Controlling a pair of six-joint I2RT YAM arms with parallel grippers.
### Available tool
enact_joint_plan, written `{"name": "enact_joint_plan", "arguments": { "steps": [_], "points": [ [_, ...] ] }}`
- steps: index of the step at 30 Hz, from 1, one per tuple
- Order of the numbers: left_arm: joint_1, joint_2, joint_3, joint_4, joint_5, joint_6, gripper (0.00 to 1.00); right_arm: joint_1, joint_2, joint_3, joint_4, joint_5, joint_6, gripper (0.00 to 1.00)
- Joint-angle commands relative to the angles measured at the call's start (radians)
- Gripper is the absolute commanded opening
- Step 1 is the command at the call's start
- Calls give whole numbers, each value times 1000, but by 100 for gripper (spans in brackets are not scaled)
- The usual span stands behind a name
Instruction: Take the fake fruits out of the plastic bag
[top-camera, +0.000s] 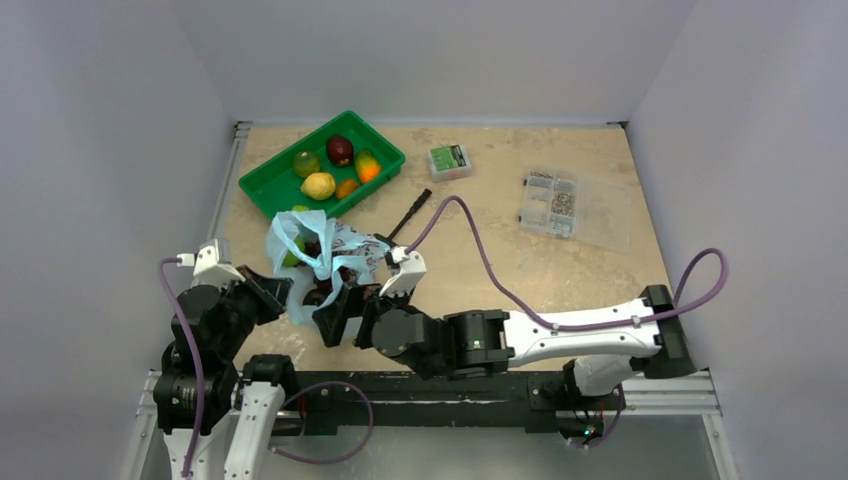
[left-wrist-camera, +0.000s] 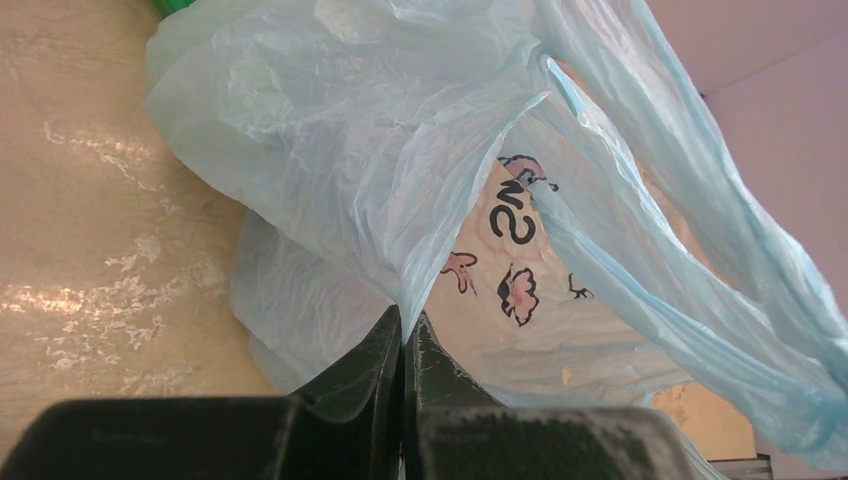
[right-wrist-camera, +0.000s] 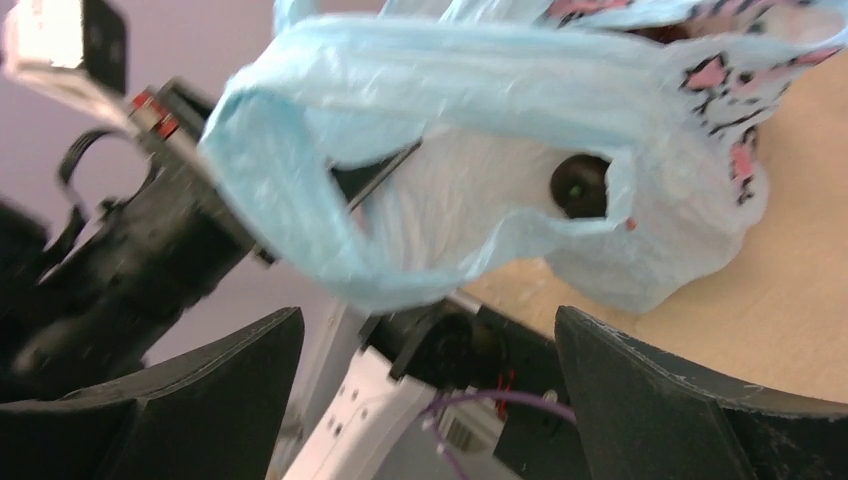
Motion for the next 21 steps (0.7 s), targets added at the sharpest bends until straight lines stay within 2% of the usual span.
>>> {"name": "enact_joint_plan", "arguments": {
  "steps": [1,6,7,8,9,10,11,13,14,16,19,21],
  "points": [
    [4,-6,-6,44,33,-36,0,-15,93,137,-141,244,76,99],
    [4,-28,-9,45,22,-70,0,-103,124,127,-90,164,74,98],
    [4,-35,-11,46,15,-85,0,-123,120,112,-76,136,76,95],
    [4,-44,-14,47,3,-107,0,-135,107,84,-49,113,78,84],
    [4,-53,-16,47,-12,-135,0,-139,78,28,2,102,76,66],
    [4,-64,-19,53,-23,-168,0,-140,40,-52,94,100,64,42],
    [4,-76,-24,66,-25,-202,0,-141,-5,-147,215,71,49,25],
    [3,-109,-32,76,-43,-280,0,-143,-88,-362,467,-33,65,5],
    [4,-130,-40,69,-65,-322,0,-147,-121,-477,611,-73,64,0],
    [4,-183,-54,31,-124,-398,0,-148,-155,-654,846,-148,57,0],
    [4,-264,-77,-33,-197,-430,0,-152,-97,-787,1056,-293,111,0],
    [4,-312,-96,-65,-215,-415,0,-153,-4,-835,1181,-362,156,0]
  ]
}}
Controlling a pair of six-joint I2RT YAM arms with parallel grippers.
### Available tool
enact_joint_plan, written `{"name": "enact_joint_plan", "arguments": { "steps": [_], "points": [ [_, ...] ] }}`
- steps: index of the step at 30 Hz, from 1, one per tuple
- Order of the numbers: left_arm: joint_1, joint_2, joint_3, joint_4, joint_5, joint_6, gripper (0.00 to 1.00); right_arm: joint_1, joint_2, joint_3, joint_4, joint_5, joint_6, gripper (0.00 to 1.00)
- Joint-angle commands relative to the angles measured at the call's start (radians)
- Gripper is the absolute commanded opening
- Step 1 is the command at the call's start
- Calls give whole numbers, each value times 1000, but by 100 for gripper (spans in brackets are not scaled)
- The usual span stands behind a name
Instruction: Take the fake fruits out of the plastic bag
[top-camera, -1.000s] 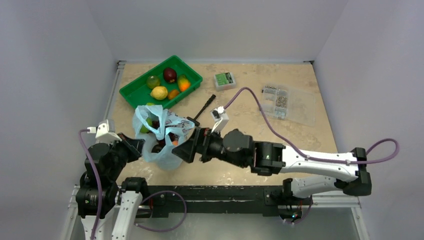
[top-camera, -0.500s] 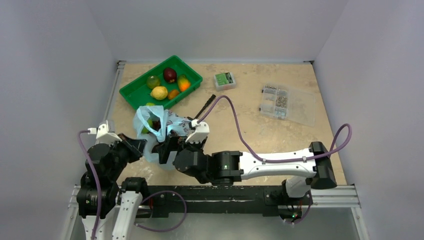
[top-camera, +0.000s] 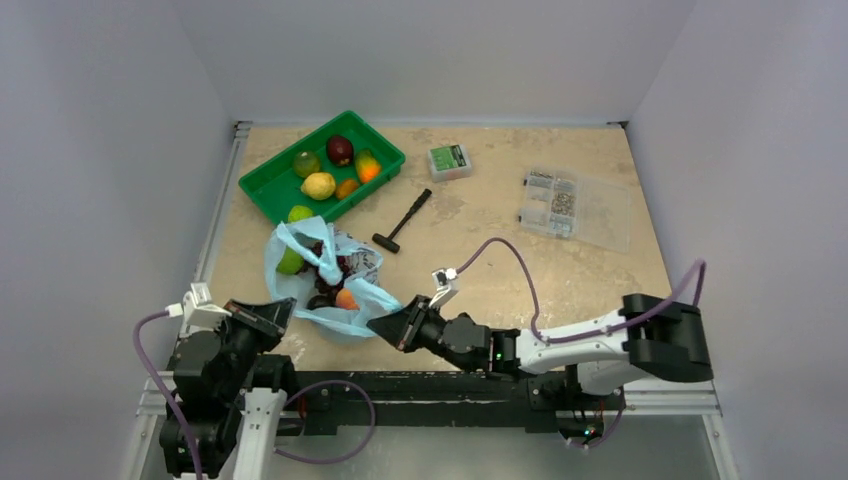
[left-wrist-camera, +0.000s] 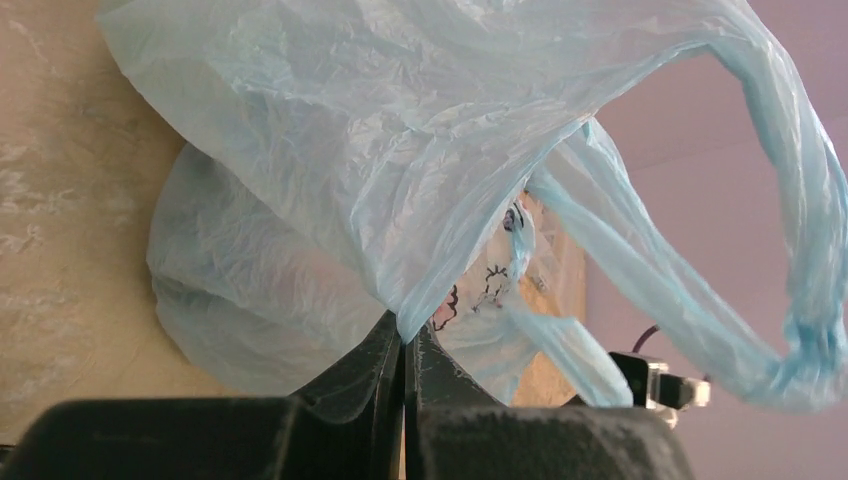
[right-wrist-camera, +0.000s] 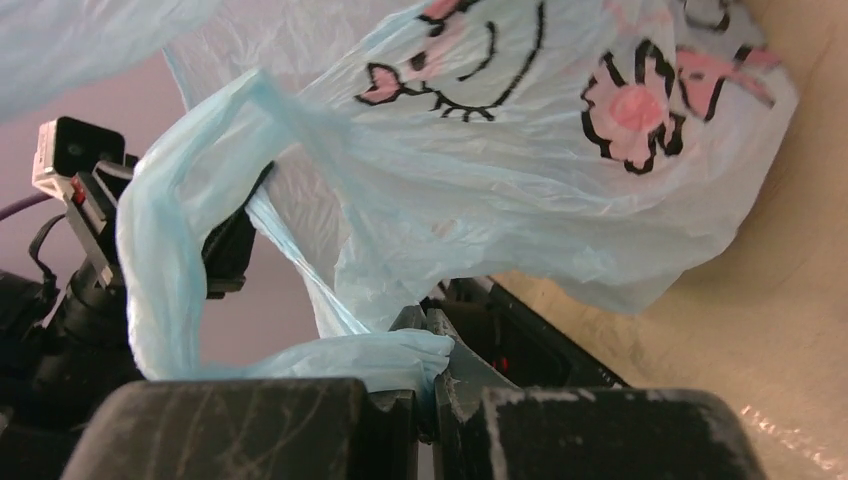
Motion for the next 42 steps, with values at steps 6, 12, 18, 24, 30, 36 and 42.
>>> {"name": "enact_joint_plan", "arguments": {
  "steps": [6,12,18,24,30,36,42],
  "points": [
    [8,-131,-33,-87,-140,-7,0,-16,321,-233,636,-259,179,0],
    [10,-79,107,-259,-134,155,24,-59,250,-238,439,-265,45,0],
    [9,116,360,-352,-82,384,66,-59,170,-214,319,-263,-37,0],
    [11,197,502,-293,169,569,82,-72,187,-184,309,-301,-55,0],
    [10,218,531,-233,218,596,95,-97,208,-161,311,-346,-53,0],
    [11,260,499,-304,180,561,97,-100,178,-118,249,-346,-88,0],
    [10,249,523,-597,-250,267,99,-106,126,-109,187,-317,-110,0]
  ]
}}
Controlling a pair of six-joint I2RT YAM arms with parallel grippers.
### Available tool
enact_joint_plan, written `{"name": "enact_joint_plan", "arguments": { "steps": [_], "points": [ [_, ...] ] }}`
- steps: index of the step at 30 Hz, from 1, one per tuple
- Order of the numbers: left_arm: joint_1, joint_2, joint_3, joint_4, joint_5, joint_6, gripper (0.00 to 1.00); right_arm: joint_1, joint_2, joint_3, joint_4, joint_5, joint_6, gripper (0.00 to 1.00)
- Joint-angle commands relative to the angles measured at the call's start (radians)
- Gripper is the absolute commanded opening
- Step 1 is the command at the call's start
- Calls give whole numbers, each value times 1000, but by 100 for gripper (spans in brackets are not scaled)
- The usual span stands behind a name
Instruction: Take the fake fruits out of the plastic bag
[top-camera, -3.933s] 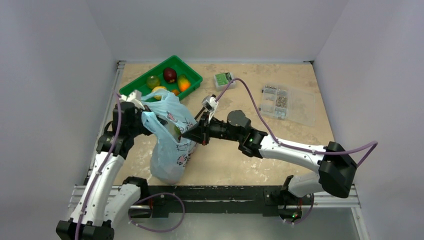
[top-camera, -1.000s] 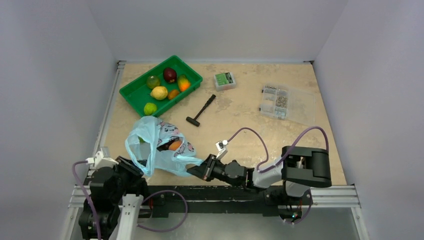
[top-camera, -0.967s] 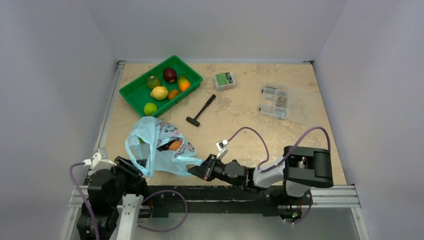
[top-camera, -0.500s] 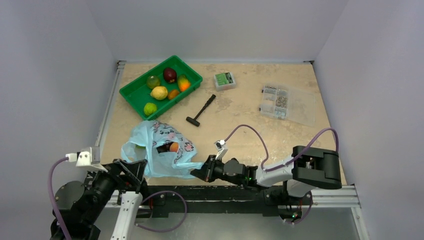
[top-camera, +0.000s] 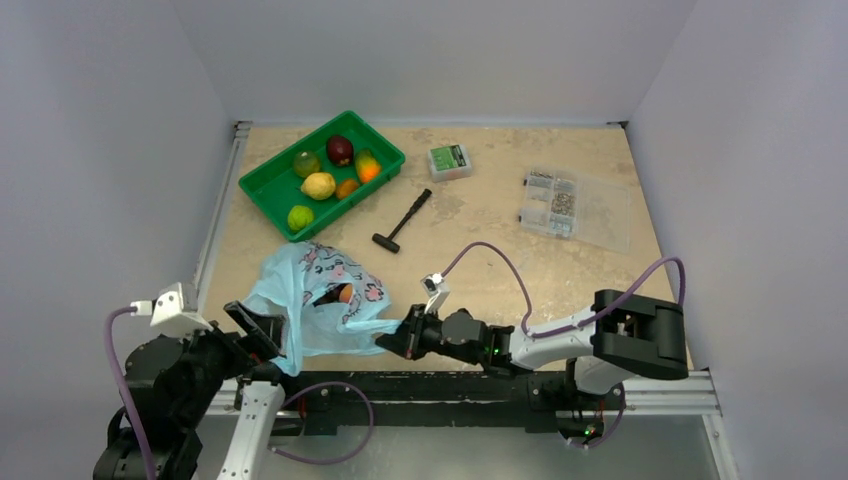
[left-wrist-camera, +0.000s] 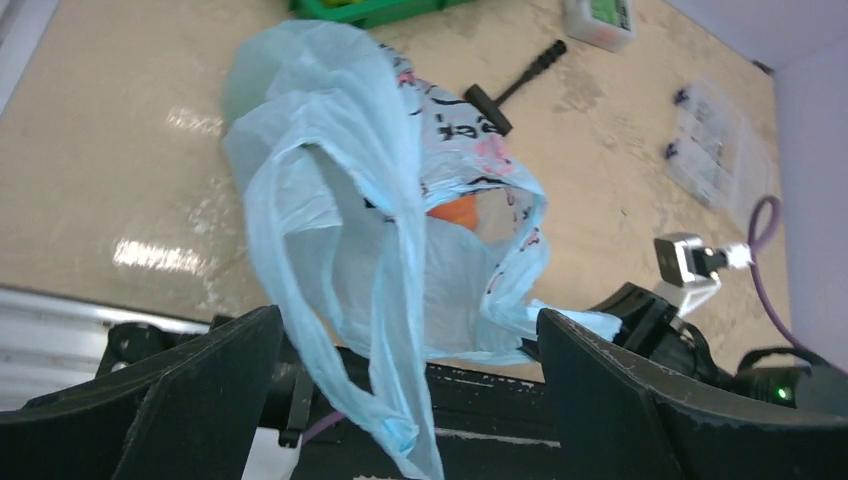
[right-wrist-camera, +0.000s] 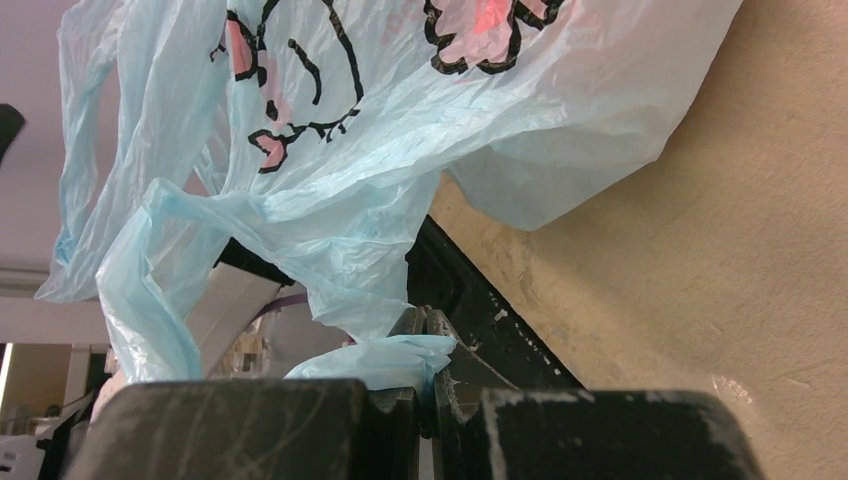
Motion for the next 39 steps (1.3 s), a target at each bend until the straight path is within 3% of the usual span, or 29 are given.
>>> {"name": "enact_joint_plan", "arguments": {
  "steps": [1,3,6,9,11,12,14,15,20,24,28,31,33,36,39],
  "points": [
    [5,-35,-13,-188,-235,-254,98,-10,-54,33,-43,29,-46,0],
    [5,-80,-62,-178,-216,-349,94,-13,-59,37,-49,31,-51,0],
    [4,-149,-200,-51,-23,-451,85,-12,-58,47,-58,34,-55,0],
    [5,-162,-292,43,144,-540,65,-12,-53,58,-66,42,-62,0],
    [5,-170,-303,95,168,-555,54,-12,-55,67,-74,50,-76,0],
    [4,-177,-299,125,157,-552,45,-12,-58,69,-81,54,-82,0],
    [5,-180,-267,171,60,-552,9,-12,-60,69,-96,79,-93,0],
    [5,-175,-251,204,15,-546,0,-12,-57,72,-109,93,-99,0],
    [4,-80,-169,443,-159,-556,0,-37,-7,91,-142,126,-106,0],
    [4,10,-66,526,-273,-597,0,-99,30,9,-105,71,28,0],
    [4,56,14,472,-338,-541,0,-110,41,-80,-118,1,92,0],
    [4,17,-56,402,-317,-521,0,-110,27,-112,-155,-43,75,0],
    [4,-38,-127,379,-303,-513,0,-111,-10,-77,-276,-46,26,0],
    [3,-113,-188,347,-294,-519,0,-112,-98,32,-520,-19,-102,14],
    [4,-134,-175,313,-291,-505,0,-113,-214,99,-662,-30,-249,42]
  ]
}}
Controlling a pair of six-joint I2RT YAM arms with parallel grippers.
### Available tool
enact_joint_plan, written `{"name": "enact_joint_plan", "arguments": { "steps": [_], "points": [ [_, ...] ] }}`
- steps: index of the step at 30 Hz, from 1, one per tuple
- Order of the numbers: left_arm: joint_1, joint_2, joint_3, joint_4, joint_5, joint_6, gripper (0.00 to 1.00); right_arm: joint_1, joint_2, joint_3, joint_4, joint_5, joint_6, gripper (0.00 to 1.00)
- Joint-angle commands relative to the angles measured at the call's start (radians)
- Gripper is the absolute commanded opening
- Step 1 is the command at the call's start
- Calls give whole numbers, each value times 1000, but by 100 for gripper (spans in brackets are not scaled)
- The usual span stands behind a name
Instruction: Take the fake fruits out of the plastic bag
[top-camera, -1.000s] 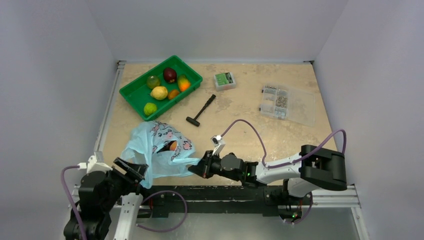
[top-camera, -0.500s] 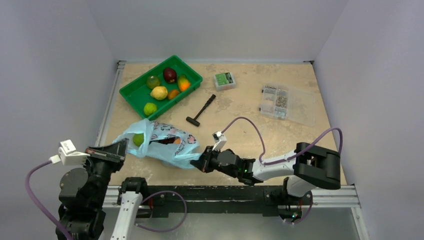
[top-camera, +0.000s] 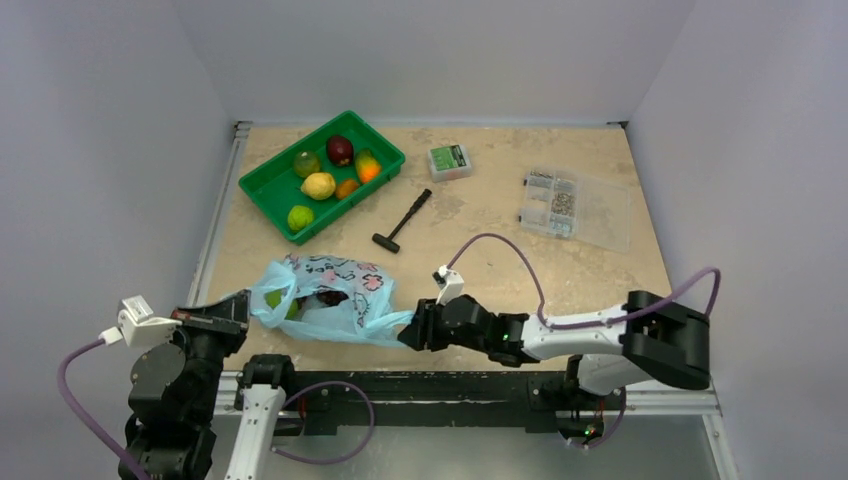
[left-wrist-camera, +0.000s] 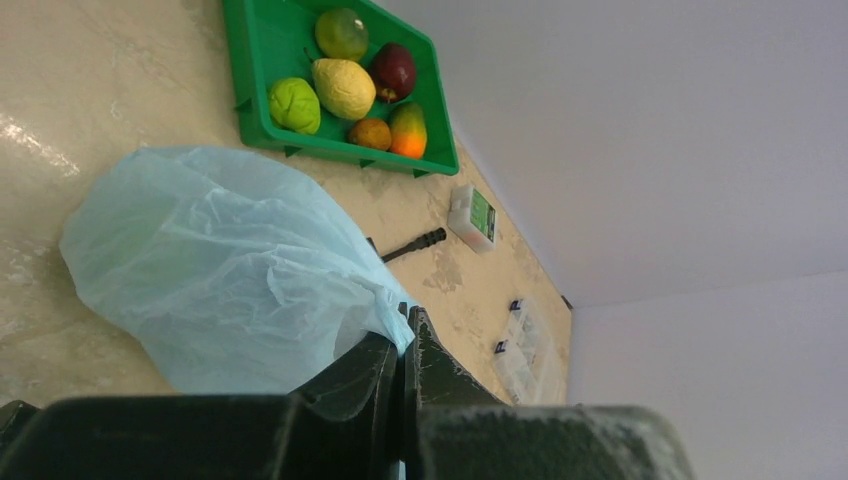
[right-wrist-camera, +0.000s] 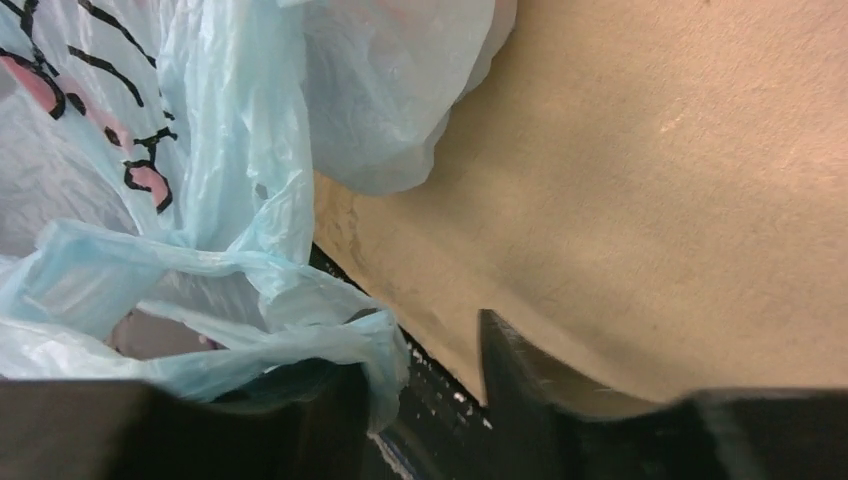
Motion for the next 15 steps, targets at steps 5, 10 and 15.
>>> {"name": "enact_joint_plan", "arguments": {
  "steps": [5,10,15],
  "points": [
    [4,-21,68,7,-46,70,0,-7,-280,276,-631,26,-490,78],
    [3,-24,83,3,-16,62,0,-7,-410,447,-750,30,-637,93],
    [4,-33,73,-4,-10,51,0,-5,-364,668,-767,-120,-693,99]
  ]
}}
